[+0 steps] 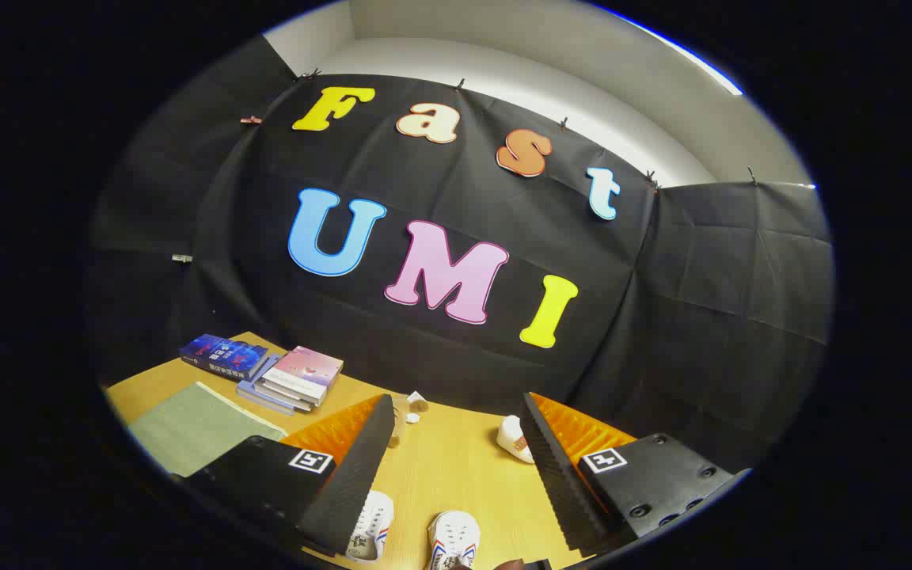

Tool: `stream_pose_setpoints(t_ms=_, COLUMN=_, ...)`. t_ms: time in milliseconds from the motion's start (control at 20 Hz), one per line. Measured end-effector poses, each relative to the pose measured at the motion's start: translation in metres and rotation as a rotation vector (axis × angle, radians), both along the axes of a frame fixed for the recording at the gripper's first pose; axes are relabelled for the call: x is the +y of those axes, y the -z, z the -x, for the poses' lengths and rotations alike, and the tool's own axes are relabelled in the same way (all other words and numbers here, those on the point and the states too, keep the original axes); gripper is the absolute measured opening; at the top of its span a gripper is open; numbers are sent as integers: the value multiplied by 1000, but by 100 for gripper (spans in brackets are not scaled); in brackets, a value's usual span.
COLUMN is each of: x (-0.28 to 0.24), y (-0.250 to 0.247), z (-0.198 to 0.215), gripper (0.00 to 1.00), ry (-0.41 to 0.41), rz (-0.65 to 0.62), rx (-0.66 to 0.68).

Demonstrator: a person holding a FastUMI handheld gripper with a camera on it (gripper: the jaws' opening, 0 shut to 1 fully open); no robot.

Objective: Open the storage box then place both shoes into the box .Put the left shoe in first, then the right shoe, with the right side of both shoes facing outward in a uniform manner.

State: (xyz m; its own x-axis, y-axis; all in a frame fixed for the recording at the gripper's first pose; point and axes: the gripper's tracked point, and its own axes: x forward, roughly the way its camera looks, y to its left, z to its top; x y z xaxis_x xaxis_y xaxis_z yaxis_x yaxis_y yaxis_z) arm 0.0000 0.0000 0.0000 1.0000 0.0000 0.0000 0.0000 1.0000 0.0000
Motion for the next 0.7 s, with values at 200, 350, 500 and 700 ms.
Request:
stream_pose_setpoints(t_ms=200, x=-1, y=1, z=-2, gripper=98, ry=-5, rz=-1, rx=3)
stream_pose_setpoints(t_ms=350, x=-1, y=4, z=-3, gripper=98, ry=-12, rz=-7, rx=10)
stream_pose_setpoints(t_ms=500, x=-5, y=5, z=-2, gripper=98, ry=-12, rz=-6, rx=12)
stream_pose_setpoints(t_ms=700, x=-9, y=9, z=-1, gripper=98, ry=-6, rz=-9, rx=18)
